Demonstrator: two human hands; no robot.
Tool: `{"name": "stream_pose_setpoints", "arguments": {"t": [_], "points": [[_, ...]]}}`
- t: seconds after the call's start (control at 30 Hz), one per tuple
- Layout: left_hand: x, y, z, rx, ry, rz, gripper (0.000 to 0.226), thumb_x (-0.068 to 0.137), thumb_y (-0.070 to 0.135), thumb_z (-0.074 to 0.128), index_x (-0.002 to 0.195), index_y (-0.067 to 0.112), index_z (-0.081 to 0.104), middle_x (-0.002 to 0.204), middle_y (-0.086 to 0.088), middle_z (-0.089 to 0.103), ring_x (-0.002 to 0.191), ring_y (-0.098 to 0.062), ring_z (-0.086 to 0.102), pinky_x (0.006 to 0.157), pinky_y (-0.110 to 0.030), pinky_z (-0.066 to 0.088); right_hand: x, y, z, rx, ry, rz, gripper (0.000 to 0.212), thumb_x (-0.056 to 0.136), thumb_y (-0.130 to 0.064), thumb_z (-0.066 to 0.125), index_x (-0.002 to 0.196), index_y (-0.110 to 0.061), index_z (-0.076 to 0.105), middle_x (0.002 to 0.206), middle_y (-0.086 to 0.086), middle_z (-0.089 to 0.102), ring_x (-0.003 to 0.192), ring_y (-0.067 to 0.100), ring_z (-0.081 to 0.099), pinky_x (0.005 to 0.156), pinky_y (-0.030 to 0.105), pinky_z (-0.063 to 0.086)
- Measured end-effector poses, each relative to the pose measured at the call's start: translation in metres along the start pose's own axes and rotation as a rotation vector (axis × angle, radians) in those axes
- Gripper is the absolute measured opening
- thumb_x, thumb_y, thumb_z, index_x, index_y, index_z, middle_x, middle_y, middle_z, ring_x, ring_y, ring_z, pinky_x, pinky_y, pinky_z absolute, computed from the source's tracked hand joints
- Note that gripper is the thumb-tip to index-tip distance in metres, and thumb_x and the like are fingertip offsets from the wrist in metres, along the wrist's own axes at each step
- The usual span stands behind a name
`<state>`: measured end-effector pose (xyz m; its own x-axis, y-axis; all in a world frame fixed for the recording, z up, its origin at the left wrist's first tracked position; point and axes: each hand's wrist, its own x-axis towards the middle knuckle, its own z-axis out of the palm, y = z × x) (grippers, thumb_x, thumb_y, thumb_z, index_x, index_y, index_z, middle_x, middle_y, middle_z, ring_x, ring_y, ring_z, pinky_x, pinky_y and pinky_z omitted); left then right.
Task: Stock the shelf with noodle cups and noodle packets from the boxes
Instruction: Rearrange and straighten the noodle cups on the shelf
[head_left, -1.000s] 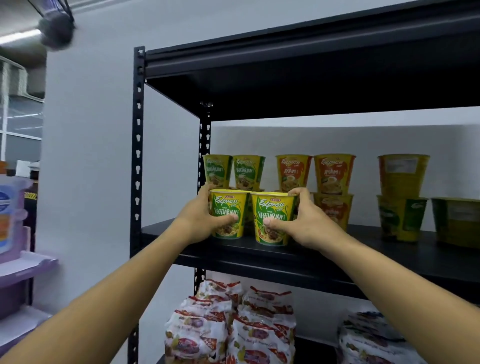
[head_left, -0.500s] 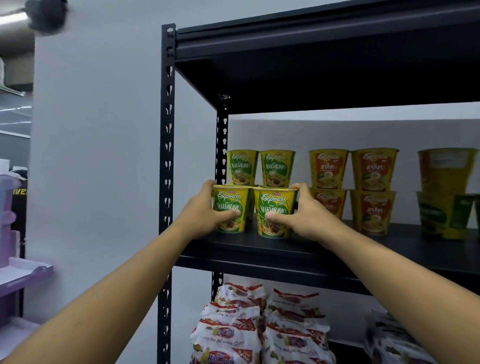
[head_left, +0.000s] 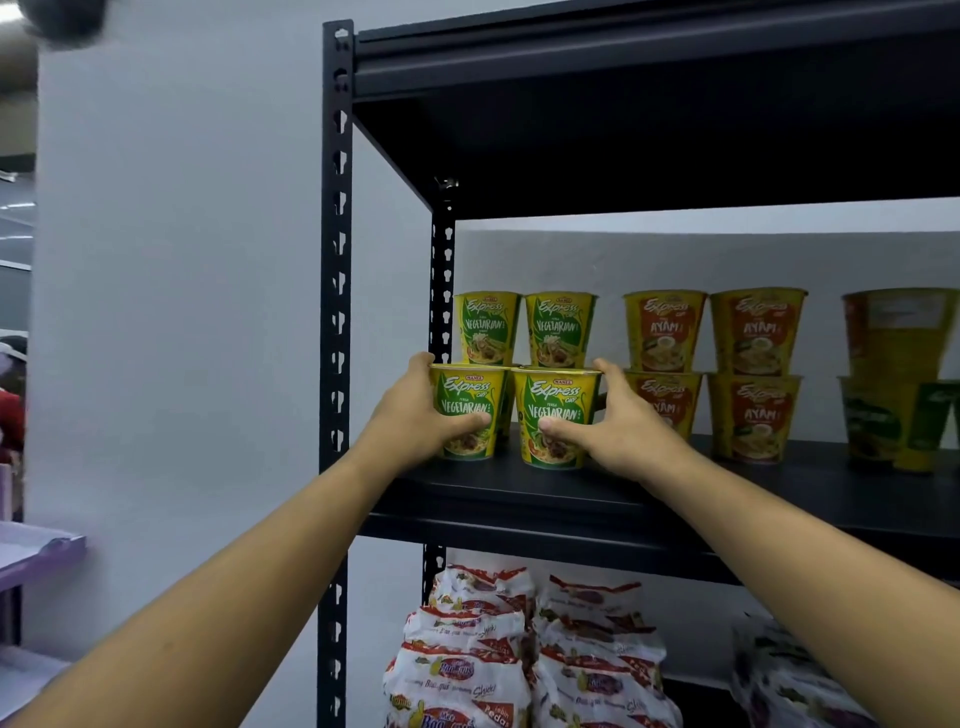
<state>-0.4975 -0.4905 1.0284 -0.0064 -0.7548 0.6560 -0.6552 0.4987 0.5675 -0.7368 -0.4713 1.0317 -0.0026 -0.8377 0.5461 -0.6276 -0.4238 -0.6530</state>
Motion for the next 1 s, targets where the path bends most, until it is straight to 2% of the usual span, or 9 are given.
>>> {"name": "stream_pose_setpoints", "arguments": {"t": [0.07, 0.13, 0.2, 0.3, 0.47, 0.6, 0.73, 0.9, 1.0], "points": [[0.001, 0.0, 0.001, 0.0, 0.0, -0.002, 0.093, 0.079, 0.04, 0.087, 0.15, 0.017, 0.032, 0.131, -0.001, 0.06, 0.099, -0.01, 0.053, 0.078, -0.021, 0.045, 0.001, 0.0, 0.001, -0.008, 0.006, 0.013, 0.103, 0.082, -0.043, 0.083, 0.159, -0.029, 0.015, 0.148, 0.001, 0.052, 0.128, 0.02, 0.053, 0.089, 0.029, 0.039], [0.001, 0.0, 0.001, 0.005, -0.001, 0.005, 0.09, 0.079, 0.039, 0.087, 0.148, 0.016, 0.033, 0.123, 0.004, 0.057, 0.099, -0.009, 0.052, 0.07, -0.015, 0.042, 0.001, 0.0, 0.002, -0.018, 0.007, 0.022, 0.103, 0.082, -0.043, 0.082, 0.159, -0.027, 0.014, 0.149, 0.002, 0.051, 0.131, 0.023, 0.052, 0.088, 0.029, 0.038], [0.001, 0.001, 0.002, 0.01, 0.005, 0.013, 0.089, 0.079, 0.038, 0.087, 0.148, 0.015, 0.034, 0.117, 0.008, 0.053, 0.1, -0.008, 0.051, 0.07, -0.015, 0.042, 0.002, 0.0, 0.002, -0.029, 0.004, 0.026, 0.103, 0.083, -0.043, 0.081, 0.159, -0.025, 0.014, 0.148, 0.003, 0.052, 0.131, 0.023, 0.052, 0.088, 0.029, 0.038], [0.002, 0.002, 0.002, 0.012, 0.01, 0.016, 0.092, 0.079, 0.039, 0.087, 0.148, 0.013, 0.034, 0.13, 0.0, 0.059, 0.102, -0.01, 0.051, 0.082, -0.024, 0.044, 0.001, -0.001, 0.001, -0.056, -0.003, 0.027, 0.098, 0.085, -0.044, 0.079, 0.158, -0.023, 0.017, 0.147, 0.004, 0.053, 0.131, 0.023, 0.052, 0.088, 0.028, 0.037], [0.004, 0.003, 0.003, 0.01, -0.004, 0.004, 0.091, 0.08, 0.038, 0.086, 0.149, 0.012, 0.032, 0.139, -0.005, 0.058, 0.103, -0.009, 0.049, 0.08, -0.021, 0.042, 0.001, -0.003, 0.003, -0.111, -0.015, 0.01, 0.098, 0.088, -0.047, 0.075, 0.158, -0.018, 0.014, 0.146, 0.005, 0.053, 0.131, 0.023, 0.053, 0.089, 0.026, 0.038], [0.004, 0.003, 0.003, 0.006, -0.004, 0.004, 0.091, 0.081, 0.038, 0.085, 0.15, 0.011, 0.032, 0.141, -0.007, 0.057, 0.107, -0.01, 0.05, 0.085, -0.024, 0.042, 0.003, -0.001, 0.004, -0.131, -0.016, 0.006, 0.084, 0.088, -0.05, 0.074, 0.15, -0.02, 0.025, 0.139, 0.003, 0.058, 0.117, 0.019, 0.057, 0.086, 0.027, 0.042], [0.005, 0.0, 0.004, 0.013, 0.0, 0.005, 0.089, 0.081, 0.04, 0.085, 0.148, 0.012, 0.033, 0.14, -0.006, 0.058, 0.113, -0.016, 0.056, 0.085, -0.025, 0.044, 0.005, 0.001, 0.006, -0.149, -0.012, 0.004, 0.075, 0.087, -0.052, 0.074, 0.143, -0.022, 0.033, 0.132, 0.001, 0.061, 0.101, 0.012, 0.051, 0.083, 0.028, 0.042], [0.008, -0.006, 0.004, 0.047, -0.011, -0.017, 0.073, 0.08, 0.049, 0.084, 0.129, 0.019, 0.039, 0.13, -0.001, 0.063, 0.098, -0.012, 0.057, 0.065, -0.016, 0.044, 0.007, 0.004, 0.008, -0.158, -0.029, 0.0, 0.071, 0.088, -0.055, 0.071, 0.145, -0.026, 0.04, 0.136, -0.001, 0.062, 0.119, 0.018, 0.06, 0.087, 0.028, 0.044], [0.008, -0.011, 0.003, 0.087, -0.025, -0.036, 0.069, 0.079, 0.056, 0.081, 0.125, 0.02, 0.043, 0.128, 0.0, 0.066, 0.103, -0.016, 0.064, 0.073, -0.023, 0.052, 0.007, 0.004, 0.007, -0.174, -0.048, 0.014, 0.071, 0.089, -0.058, 0.068, 0.145, -0.026, 0.041, 0.137, -0.001, 0.062, 0.122, 0.019, 0.06, 0.093, 0.031, 0.047]]}}
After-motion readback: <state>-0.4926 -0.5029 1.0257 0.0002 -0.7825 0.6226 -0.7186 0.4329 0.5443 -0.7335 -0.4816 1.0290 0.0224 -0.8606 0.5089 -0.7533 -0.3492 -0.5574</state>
